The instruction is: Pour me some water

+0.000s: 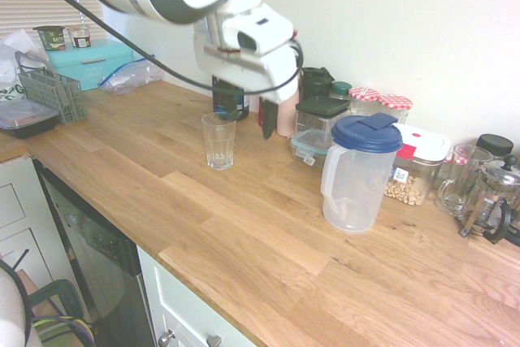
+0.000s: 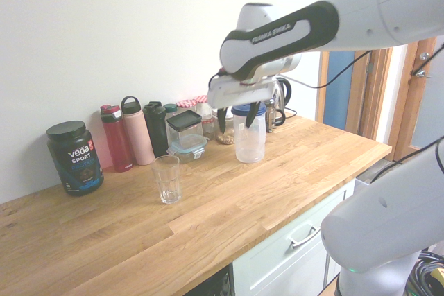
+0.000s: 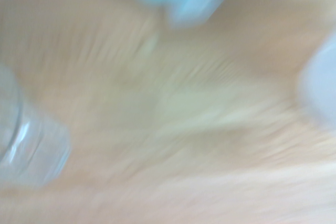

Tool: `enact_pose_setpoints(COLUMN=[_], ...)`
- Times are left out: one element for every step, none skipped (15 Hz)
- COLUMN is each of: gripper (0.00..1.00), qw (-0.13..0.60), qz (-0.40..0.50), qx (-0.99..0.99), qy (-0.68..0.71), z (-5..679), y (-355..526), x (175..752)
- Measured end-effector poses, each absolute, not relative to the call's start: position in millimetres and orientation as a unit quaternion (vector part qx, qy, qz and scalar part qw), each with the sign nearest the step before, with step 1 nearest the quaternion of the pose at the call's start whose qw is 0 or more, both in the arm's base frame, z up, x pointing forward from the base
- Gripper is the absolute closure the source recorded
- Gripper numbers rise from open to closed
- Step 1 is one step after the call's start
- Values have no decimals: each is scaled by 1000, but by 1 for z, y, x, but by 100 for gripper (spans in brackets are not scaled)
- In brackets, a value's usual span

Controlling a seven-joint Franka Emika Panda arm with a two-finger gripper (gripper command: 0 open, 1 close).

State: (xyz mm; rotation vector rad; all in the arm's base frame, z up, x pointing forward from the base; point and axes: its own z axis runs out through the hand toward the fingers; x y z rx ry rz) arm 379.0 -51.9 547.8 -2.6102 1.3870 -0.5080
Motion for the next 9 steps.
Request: enact_pose_setpoints(gripper=[0,0,0,0,0,0,0,0,0], qw=[72,71,69,65,64,64,62,60,58], qz=[-181,-185,-187,-193,-200,-204,-207,-208,-208], qx=[-861,-857,-853,-850,-847,-845,-844,-844,-846], qy=[469,476,482,486,488,490,491,490,488], z=[558,562,561,558,553,547,538,527,515], y=[-66,-80,-95,-110,-122,-132,-139,-142,-144], x=[374,371,369,370,372,376,383,391,400])
